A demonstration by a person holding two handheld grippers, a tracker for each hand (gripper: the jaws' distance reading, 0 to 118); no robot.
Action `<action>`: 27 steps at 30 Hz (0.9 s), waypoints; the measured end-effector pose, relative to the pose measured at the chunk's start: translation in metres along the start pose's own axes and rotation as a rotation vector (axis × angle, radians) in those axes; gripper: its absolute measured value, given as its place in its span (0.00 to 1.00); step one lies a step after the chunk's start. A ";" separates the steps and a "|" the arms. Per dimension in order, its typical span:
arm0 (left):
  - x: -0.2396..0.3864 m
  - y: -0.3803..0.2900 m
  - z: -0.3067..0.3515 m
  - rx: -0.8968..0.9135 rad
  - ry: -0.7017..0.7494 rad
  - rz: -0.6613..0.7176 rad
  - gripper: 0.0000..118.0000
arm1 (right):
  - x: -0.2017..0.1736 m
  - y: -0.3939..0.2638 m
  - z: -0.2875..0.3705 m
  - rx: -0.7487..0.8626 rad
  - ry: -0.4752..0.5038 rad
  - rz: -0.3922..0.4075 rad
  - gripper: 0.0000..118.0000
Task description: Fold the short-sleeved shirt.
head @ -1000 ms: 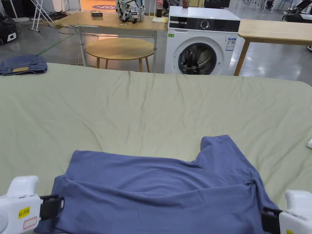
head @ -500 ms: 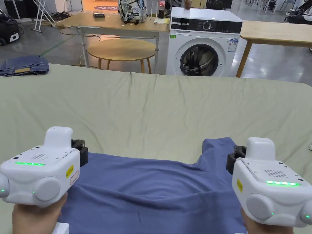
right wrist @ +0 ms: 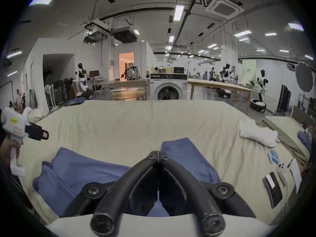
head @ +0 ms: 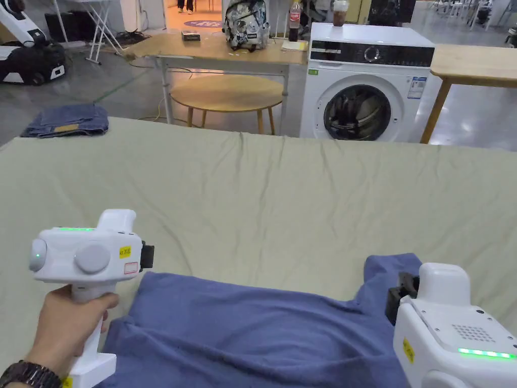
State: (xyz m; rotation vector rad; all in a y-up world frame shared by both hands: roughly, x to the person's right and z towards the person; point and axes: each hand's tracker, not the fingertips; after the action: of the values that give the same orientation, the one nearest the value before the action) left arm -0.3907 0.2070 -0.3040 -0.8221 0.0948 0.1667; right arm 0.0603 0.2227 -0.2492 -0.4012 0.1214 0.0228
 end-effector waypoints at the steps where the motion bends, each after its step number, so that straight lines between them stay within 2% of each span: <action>1: -0.009 0.006 -0.012 -0.026 -0.008 0.023 0.00 | 0.001 -0.001 -0.002 -0.002 -0.001 0.005 0.00; 4: -0.023 0.021 -0.043 -0.181 -0.048 0.073 0.00 | 0.006 -0.004 -0.009 -0.029 -0.004 0.018 0.00; 5: -0.024 0.023 -0.053 -0.226 -0.035 0.073 0.03 | 0.008 -0.006 -0.012 -0.036 -0.006 0.018 0.00; 8: -0.027 0.028 -0.074 -0.277 -0.045 0.067 0.57 | 0.013 -0.011 -0.019 -0.069 -0.019 0.028 0.00; 9: -0.027 0.029 -0.079 -0.292 -0.068 0.083 0.63 | 0.015 -0.014 -0.021 -0.075 -0.021 0.030 0.00; 10: -0.027 0.029 -0.086 -0.309 -0.083 0.103 0.63 | 0.017 -0.016 -0.022 -0.086 -0.026 0.033 0.00; 14: -0.014 0.025 -0.108 -0.363 -0.013 0.074 0.63 | 0.026 -0.024 -0.030 -0.127 -0.045 0.036 0.00; 16: -0.003 0.021 -0.108 -0.359 0.040 -0.011 0.61 | 0.029 -0.026 -0.032 -0.143 -0.053 0.033 0.00; 17: 0.004 0.020 -0.106 -0.356 0.074 -0.067 0.57 | 0.031 -0.028 -0.033 -0.151 -0.059 0.036 0.00; 19: 0.015 0.018 -0.102 -0.332 0.089 -0.115 0.42 | 0.034 -0.030 -0.036 -0.164 -0.061 0.033 0.00; 20: 0.005 0.020 -0.111 -0.330 0.082 -0.110 0.31 | 0.035 -0.032 -0.038 -0.170 -0.060 0.030 0.00; 21: 0.005 0.021 -0.109 -0.322 0.077 -0.110 0.07 | 0.036 -0.033 -0.039 -0.175 -0.061 0.030 0.00; 22: 0.004 0.021 -0.107 -0.303 0.066 -0.111 0.00 | 0.037 -0.034 -0.041 -0.182 -0.062 0.031 0.00; 27: -0.003 0.021 -0.098 -0.269 0.033 -0.088 0.00 | 0.043 -0.039 -0.049 -0.209 -0.053 0.012 0.00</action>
State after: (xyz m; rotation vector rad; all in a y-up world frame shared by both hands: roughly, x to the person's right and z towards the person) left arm -0.3990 0.1485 -0.3846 -1.0953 0.0680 0.0830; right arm 0.0989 0.1679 -0.2840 -0.6080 0.0692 0.0587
